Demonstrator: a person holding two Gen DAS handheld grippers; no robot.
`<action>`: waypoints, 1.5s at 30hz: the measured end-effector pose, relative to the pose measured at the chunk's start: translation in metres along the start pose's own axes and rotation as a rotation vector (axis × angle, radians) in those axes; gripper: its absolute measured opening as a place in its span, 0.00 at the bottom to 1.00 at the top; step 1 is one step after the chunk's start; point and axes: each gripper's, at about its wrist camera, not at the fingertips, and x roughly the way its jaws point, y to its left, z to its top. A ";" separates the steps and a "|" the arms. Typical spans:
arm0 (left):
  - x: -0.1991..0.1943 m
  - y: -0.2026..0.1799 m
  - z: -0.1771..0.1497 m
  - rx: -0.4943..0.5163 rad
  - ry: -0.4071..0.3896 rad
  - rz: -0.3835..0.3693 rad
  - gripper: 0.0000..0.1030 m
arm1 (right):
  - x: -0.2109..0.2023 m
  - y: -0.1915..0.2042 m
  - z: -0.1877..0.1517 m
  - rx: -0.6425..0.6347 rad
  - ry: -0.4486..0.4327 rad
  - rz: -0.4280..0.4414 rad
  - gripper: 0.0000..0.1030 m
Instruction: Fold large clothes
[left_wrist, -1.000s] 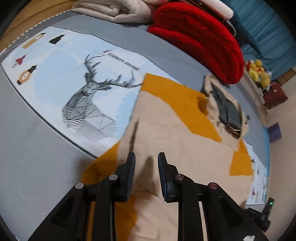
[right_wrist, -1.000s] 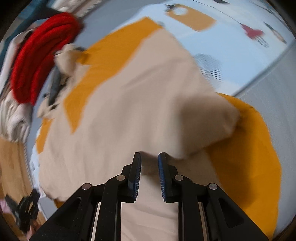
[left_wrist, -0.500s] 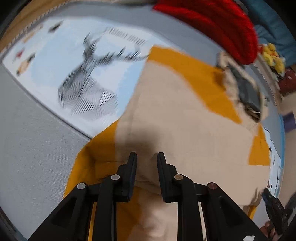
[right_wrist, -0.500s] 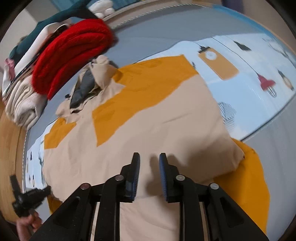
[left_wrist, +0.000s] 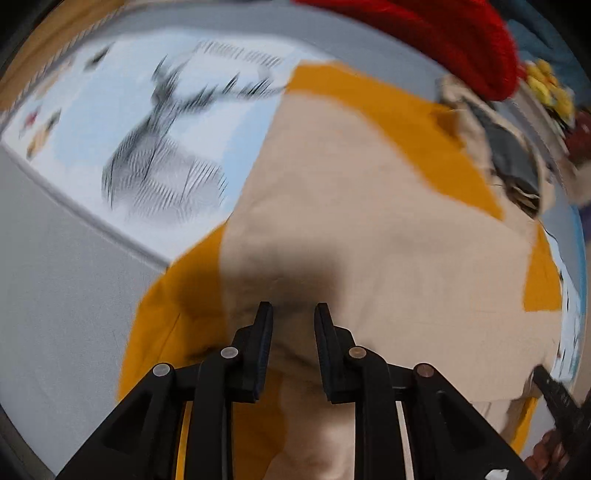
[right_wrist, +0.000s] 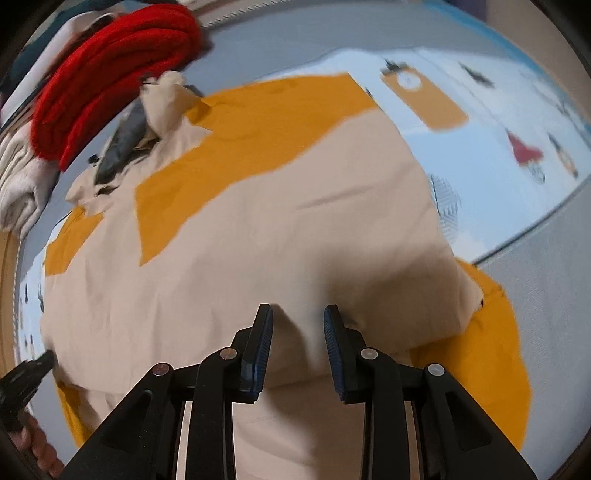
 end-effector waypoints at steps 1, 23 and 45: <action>-0.002 0.001 0.000 -0.010 -0.002 -0.005 0.20 | 0.001 0.001 0.000 -0.008 0.003 0.000 0.29; -0.085 -0.061 -0.024 0.205 -0.240 -0.073 0.23 | -0.099 0.044 -0.009 -0.248 -0.364 -0.028 0.29; -0.130 -0.105 -0.085 0.331 -0.461 -0.119 0.30 | -0.182 0.037 -0.063 -0.219 -0.539 0.014 0.29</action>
